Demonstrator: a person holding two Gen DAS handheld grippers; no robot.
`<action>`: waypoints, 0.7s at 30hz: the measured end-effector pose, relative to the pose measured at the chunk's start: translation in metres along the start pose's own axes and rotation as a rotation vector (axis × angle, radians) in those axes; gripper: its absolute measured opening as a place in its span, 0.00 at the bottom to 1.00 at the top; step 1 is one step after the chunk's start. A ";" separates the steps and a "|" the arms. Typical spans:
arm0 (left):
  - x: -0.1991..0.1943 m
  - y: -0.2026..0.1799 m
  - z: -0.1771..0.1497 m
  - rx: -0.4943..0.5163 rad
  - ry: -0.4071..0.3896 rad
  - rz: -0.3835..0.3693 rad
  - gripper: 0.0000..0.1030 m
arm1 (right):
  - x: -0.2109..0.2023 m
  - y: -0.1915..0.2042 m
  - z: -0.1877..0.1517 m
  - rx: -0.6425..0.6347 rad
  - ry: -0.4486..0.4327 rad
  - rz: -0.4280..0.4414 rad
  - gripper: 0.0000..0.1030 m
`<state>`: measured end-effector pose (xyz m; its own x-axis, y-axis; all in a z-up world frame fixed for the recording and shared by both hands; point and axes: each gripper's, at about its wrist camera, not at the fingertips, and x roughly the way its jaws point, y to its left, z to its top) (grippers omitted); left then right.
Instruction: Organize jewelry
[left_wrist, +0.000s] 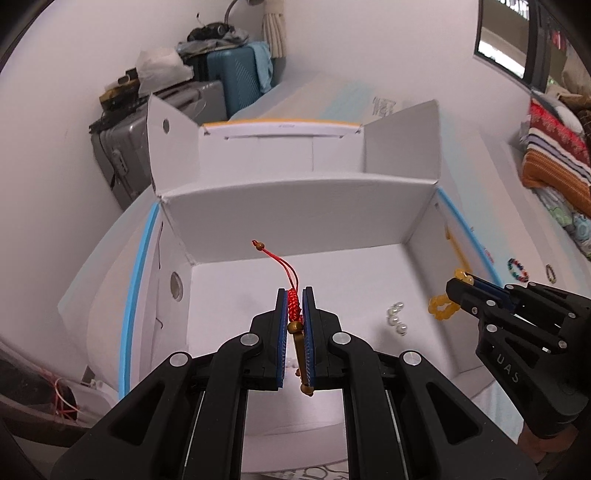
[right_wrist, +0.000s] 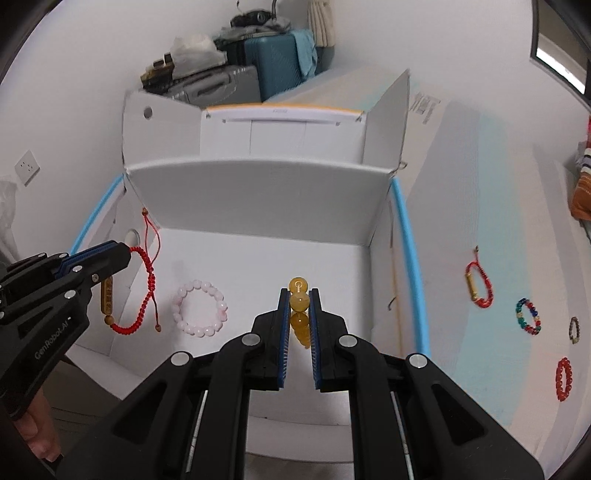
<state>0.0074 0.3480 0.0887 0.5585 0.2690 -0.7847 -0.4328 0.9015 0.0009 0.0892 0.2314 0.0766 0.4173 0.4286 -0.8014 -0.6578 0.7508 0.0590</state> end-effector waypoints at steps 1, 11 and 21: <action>0.005 0.002 0.001 -0.004 0.015 0.001 0.07 | 0.005 0.002 0.001 -0.007 0.016 -0.005 0.09; 0.056 0.014 0.011 -0.009 0.220 0.004 0.07 | 0.051 0.015 0.008 -0.081 0.177 -0.086 0.09; 0.088 0.024 0.001 -0.032 0.343 0.037 0.07 | 0.082 0.007 0.010 -0.025 0.327 -0.067 0.09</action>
<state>0.0473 0.3934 0.0204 0.2744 0.1667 -0.9471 -0.4729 0.8810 0.0180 0.1250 0.2764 0.0170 0.2394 0.1911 -0.9519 -0.6528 0.7574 -0.0121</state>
